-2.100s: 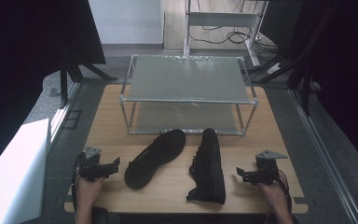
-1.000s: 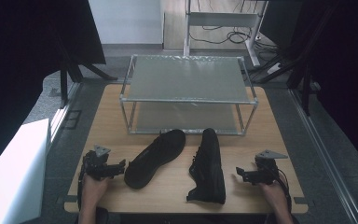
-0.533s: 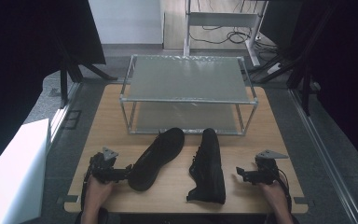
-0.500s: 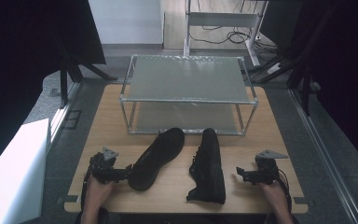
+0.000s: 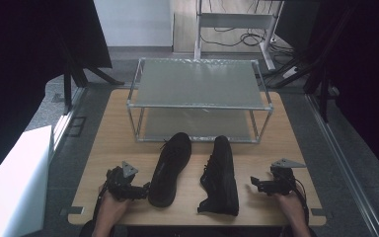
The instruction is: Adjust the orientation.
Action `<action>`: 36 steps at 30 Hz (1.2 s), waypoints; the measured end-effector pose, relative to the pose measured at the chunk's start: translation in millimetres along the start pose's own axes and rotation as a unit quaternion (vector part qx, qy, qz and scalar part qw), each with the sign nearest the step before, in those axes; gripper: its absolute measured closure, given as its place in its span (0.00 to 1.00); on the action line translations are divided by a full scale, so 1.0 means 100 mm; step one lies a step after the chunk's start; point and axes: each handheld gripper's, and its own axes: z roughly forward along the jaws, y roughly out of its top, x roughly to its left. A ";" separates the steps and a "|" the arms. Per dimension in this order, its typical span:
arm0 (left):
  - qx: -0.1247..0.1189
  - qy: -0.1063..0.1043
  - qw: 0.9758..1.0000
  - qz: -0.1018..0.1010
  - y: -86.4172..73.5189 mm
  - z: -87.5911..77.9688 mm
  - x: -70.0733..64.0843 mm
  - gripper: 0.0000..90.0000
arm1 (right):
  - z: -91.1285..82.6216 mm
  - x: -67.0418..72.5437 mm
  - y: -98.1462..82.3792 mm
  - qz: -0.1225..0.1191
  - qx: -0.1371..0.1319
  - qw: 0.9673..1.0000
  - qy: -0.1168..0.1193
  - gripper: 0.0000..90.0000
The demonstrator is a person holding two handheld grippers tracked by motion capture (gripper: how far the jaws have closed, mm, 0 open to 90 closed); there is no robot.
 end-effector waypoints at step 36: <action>-0.041 -0.002 0.999 -0.019 0.05 0.00 -0.02 0.00 | -0.05 0.05 0.06 -0.004 -0.016 1.000 0.019 0.02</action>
